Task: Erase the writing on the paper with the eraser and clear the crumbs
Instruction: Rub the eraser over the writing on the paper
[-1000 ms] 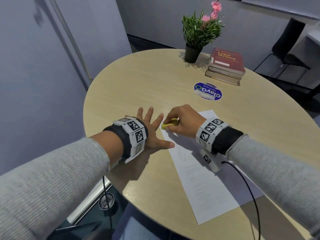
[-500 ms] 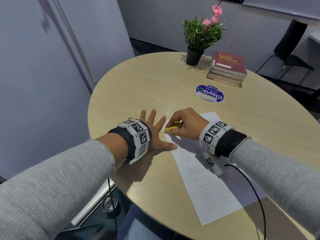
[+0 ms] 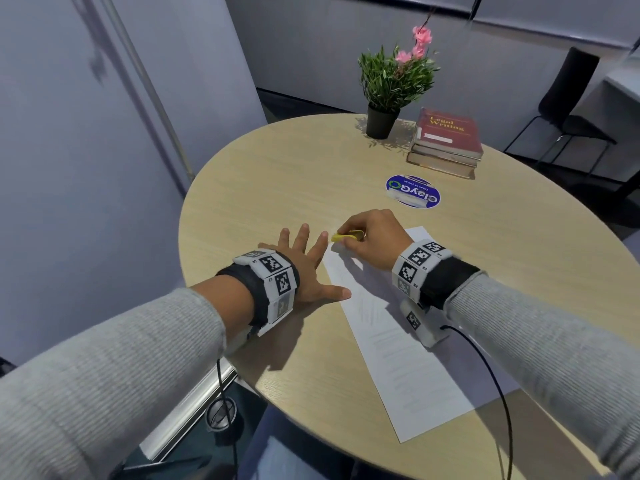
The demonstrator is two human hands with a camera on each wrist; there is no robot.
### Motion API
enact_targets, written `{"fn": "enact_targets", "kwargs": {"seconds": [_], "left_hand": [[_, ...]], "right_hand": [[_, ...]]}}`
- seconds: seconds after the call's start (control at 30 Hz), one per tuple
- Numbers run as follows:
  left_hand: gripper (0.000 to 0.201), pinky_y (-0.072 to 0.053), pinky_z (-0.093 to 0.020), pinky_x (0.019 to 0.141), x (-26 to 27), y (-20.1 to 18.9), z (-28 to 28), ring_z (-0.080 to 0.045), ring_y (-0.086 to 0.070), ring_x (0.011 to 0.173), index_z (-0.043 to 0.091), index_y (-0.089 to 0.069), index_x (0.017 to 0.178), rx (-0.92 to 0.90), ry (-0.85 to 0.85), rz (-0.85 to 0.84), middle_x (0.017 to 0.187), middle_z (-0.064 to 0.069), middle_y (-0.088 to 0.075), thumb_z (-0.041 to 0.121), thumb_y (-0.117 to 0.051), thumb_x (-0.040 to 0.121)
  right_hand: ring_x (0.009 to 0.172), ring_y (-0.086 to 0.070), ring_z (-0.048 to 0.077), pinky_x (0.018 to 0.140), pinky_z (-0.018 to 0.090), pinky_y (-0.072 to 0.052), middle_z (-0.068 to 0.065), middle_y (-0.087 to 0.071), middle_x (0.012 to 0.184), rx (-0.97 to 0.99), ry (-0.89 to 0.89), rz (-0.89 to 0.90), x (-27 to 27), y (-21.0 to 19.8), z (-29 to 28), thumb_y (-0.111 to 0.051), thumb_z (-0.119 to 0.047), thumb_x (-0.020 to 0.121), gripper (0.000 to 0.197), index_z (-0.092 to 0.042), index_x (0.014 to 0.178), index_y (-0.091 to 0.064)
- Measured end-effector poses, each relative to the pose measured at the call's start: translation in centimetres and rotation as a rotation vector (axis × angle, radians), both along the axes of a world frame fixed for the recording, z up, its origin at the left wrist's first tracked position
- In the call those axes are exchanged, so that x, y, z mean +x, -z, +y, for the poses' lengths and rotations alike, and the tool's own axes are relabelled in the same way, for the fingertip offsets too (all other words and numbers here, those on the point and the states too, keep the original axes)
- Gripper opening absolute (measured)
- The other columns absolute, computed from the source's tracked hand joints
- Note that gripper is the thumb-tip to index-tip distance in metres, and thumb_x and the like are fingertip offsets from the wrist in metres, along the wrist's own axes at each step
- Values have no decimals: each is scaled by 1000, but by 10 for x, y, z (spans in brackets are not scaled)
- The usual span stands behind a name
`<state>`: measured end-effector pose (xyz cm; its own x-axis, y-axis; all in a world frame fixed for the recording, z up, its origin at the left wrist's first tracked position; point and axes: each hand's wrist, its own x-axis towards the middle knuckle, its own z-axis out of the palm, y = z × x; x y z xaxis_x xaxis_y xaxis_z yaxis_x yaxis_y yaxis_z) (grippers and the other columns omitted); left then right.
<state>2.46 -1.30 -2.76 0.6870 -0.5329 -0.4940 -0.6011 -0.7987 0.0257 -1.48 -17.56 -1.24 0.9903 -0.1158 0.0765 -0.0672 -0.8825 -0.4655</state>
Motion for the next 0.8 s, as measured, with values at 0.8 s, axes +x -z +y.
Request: {"fn": "enact_targets", "kwargs": {"seconds": [0.8], "left_hand": [[124, -12, -71, 112, -9, 4, 5, -38, 23, 148, 41, 24, 151, 19, -22, 41, 159, 4, 33, 102, -34, 59]], "right_hand": [[80, -64, 15, 71, 30, -52, 1, -72, 86, 92, -162, 163, -11, -2, -4, -77, -28, 73, 16, -20, 87, -77]]}}
